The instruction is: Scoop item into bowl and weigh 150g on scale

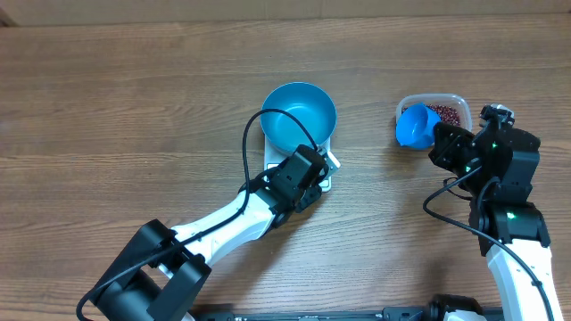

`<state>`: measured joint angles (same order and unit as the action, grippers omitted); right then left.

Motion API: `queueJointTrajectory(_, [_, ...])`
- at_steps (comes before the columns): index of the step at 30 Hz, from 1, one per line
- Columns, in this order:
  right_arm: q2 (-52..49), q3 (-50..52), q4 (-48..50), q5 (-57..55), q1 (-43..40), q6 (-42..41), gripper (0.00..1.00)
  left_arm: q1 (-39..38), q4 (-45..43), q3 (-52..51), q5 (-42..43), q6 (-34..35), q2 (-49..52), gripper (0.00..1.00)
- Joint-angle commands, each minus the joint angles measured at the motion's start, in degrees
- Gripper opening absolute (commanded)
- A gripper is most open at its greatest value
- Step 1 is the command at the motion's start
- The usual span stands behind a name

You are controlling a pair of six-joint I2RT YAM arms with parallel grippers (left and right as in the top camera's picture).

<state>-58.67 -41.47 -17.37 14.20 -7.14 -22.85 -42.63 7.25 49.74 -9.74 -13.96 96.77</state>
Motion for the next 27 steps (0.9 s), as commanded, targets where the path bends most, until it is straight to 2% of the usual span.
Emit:
queueJointTrajectory(1, [-0.09,-1.73,0.7,0.0,-0.33,0.17,0.04,0.31,-0.22,-0.52,-0.79,-0.87,0.46,0.04])
queueJointTrajectory(27, [-0.09,-1.68,0.72,-0.02,-0.33,0.17,0.04,0.28,-0.63,-0.52,-0.76,-1.49,0.46,0.05])
